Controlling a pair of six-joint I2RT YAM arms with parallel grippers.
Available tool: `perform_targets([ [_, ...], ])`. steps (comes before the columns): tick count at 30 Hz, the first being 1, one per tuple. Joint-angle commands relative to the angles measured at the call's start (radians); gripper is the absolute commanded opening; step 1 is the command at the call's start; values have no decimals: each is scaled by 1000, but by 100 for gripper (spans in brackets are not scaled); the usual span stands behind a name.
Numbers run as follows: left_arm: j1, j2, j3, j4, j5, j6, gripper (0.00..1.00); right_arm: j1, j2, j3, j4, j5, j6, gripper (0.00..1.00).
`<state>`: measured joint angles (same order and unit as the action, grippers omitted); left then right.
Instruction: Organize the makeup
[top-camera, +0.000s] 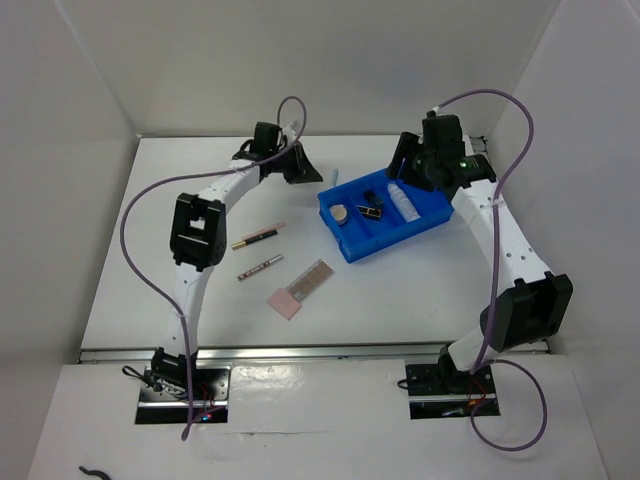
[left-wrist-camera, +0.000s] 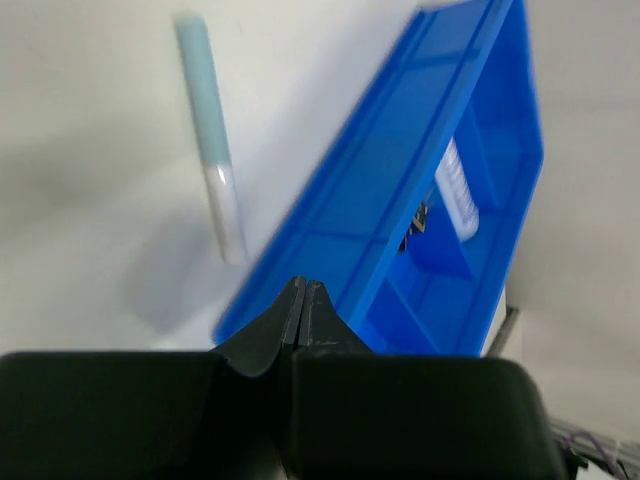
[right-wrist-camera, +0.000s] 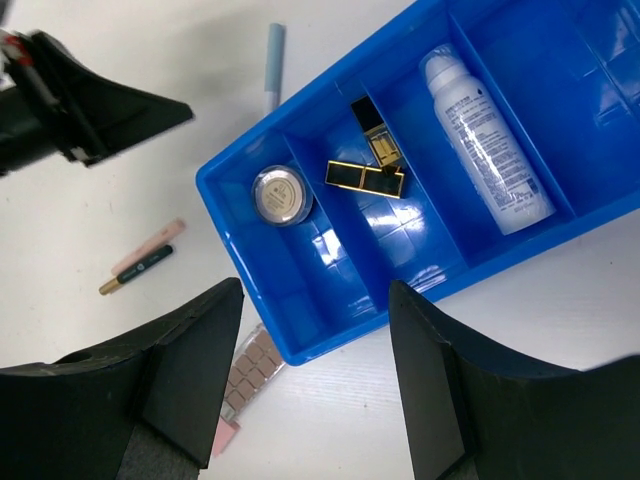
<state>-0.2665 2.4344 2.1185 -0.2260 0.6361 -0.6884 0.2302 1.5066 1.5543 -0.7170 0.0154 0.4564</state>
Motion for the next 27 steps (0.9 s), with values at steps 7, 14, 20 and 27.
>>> perform_targets([
  [7,-138,-23,-57,-53,114,87,0,38,14,46,64,17,19,68],
  [14,-184,-22,40,-209,73,253,0,47,23,46,64,17,19,68],
  [20,-174,3,158,-240,-195,199,25,47,23,55,64,27,19,68],
  [27,-174,55,193,-178,-424,188,72,47,41,64,54,37,-8,68],
])
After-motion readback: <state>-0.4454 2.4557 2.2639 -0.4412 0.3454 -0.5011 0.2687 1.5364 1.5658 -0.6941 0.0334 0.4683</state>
